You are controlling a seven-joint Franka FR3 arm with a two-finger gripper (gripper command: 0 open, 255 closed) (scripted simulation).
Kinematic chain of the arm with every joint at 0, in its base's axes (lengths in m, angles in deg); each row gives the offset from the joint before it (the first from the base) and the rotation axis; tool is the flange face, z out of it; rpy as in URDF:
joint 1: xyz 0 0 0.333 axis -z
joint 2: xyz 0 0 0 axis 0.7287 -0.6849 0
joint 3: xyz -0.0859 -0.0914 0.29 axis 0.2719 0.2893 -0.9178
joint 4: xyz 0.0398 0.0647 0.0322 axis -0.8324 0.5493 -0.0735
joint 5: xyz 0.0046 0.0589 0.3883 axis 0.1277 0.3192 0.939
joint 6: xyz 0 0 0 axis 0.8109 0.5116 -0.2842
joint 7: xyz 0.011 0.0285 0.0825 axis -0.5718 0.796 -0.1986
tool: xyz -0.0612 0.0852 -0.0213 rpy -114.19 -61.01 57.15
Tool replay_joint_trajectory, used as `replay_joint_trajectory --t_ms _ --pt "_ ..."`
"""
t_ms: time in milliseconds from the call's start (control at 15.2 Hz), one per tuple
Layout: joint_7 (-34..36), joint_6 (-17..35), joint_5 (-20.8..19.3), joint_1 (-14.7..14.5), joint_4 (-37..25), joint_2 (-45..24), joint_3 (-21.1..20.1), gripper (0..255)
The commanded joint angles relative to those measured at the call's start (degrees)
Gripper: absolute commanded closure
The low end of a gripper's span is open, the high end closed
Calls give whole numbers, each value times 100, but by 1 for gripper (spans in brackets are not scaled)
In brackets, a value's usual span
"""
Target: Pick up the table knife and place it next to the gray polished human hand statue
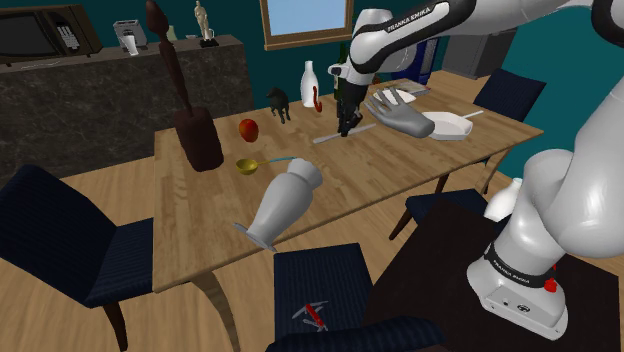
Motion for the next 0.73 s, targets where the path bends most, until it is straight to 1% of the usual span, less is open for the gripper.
replay_joint_trajectory --t_ms 0,264,660 --pt "56 -158 -56 3 -104 63 -4 255" --pt "152 -443 -143 5 -306 167 -17 255" --pt "-618 -605 -207 376 -193 345 431 255"
